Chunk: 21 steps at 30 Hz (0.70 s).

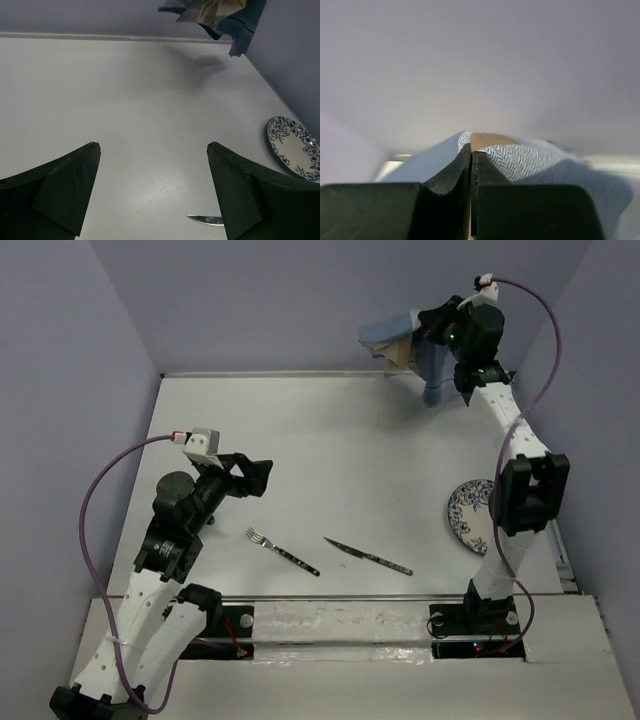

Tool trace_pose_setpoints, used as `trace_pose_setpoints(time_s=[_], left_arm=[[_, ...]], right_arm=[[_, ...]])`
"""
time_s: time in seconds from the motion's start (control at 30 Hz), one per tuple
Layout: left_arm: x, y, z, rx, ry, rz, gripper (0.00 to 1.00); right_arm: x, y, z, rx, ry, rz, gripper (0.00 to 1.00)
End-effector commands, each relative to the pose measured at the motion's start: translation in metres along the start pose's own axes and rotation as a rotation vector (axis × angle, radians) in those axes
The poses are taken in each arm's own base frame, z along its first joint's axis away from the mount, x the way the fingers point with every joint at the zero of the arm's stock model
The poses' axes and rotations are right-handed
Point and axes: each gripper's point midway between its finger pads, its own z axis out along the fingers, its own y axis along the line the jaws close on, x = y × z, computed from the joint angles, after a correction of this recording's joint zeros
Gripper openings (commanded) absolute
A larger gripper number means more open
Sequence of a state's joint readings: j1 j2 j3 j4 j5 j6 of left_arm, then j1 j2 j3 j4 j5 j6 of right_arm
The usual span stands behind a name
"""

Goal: Set the dinner table for one person

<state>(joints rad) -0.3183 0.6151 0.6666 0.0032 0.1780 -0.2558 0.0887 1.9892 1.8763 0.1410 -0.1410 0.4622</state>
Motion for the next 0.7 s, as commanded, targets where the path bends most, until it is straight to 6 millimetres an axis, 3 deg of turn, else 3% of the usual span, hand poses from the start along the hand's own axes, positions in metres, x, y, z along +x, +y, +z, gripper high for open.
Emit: trace_pose_setpoints(time_s=[0.0, 0.07, 0.1, 0.13, 0.17, 0.2, 0.23, 0.27, 0.3, 0.37, 0.43, 0.53, 0.57, 0.67], left_arm=[[-0.022, -0.004, -0.006, 0.005, -0.087, -0.002, 0.99], [-0.028, -0.002, -0.010, -0.008, -0.111, -0.010, 0.99], [-0.031, 0.001, -0.011, -0.031, -0.125, -0.029, 0.99], [-0.032, 0.003, -0.012, -0.040, -0.132, -0.038, 0.99], [-0.033, 0.006, -0.012, -0.059, -0.138, -0.055, 0.99], [-0.032, 0.007, -0.012, -0.068, -0.136, -0.073, 0.99], [-0.029, 0.008, -0.010, -0.075, -0.125, -0.112, 0.99], [-0.026, 0.009, -0.009, -0.083, -0.116, -0.131, 0.99], [-0.022, 0.011, -0.006, -0.098, -0.101, -0.168, 0.99], [-0.016, 0.012, -0.003, -0.108, -0.077, -0.198, 0.99], [-0.011, 0.013, -0.001, -0.112, -0.063, -0.226, 0.99], [0.003, 0.018, 0.003, -0.137, -0.034, -0.277, 0.99], [0.011, 0.021, 0.005, -0.152, -0.019, -0.299, 0.98], [0.027, 0.022, 0.017, -0.155, 0.019, -0.334, 0.96]], right_arm=[[-0.047, 0.087, -0.073, -0.303, -0.052, -0.006, 0.00], [-0.024, 0.084, -0.090, -0.317, -0.007, 0.033, 0.00], [0.015, 0.079, -0.107, -0.327, 0.062, 0.085, 0.00], [0.039, 0.071, -0.117, -0.324, 0.104, 0.116, 0.03], [0.069, 0.077, -0.129, -0.344, 0.169, 0.160, 0.15], [0.104, 0.073, -0.136, -0.333, 0.235, 0.178, 0.34], [0.158, 0.060, -0.150, -0.302, 0.343, 0.163, 0.72], [0.183, 0.061, -0.158, -0.296, 0.399, 0.153, 0.87], [0.221, 0.065, -0.172, -0.282, 0.484, 0.154, 0.95], [0.240, 0.072, -0.186, -0.304, 0.530, 0.139, 0.96], [0.245, 0.072, -0.195, -0.298, 0.544, 0.134, 0.97], [0.237, 0.060, -0.199, -0.207, 0.535, 0.111, 0.97], [0.228, 0.060, -0.201, -0.193, 0.509, 0.094, 0.96], [0.223, 0.061, -0.210, -0.174, 0.507, 0.084, 0.92]])
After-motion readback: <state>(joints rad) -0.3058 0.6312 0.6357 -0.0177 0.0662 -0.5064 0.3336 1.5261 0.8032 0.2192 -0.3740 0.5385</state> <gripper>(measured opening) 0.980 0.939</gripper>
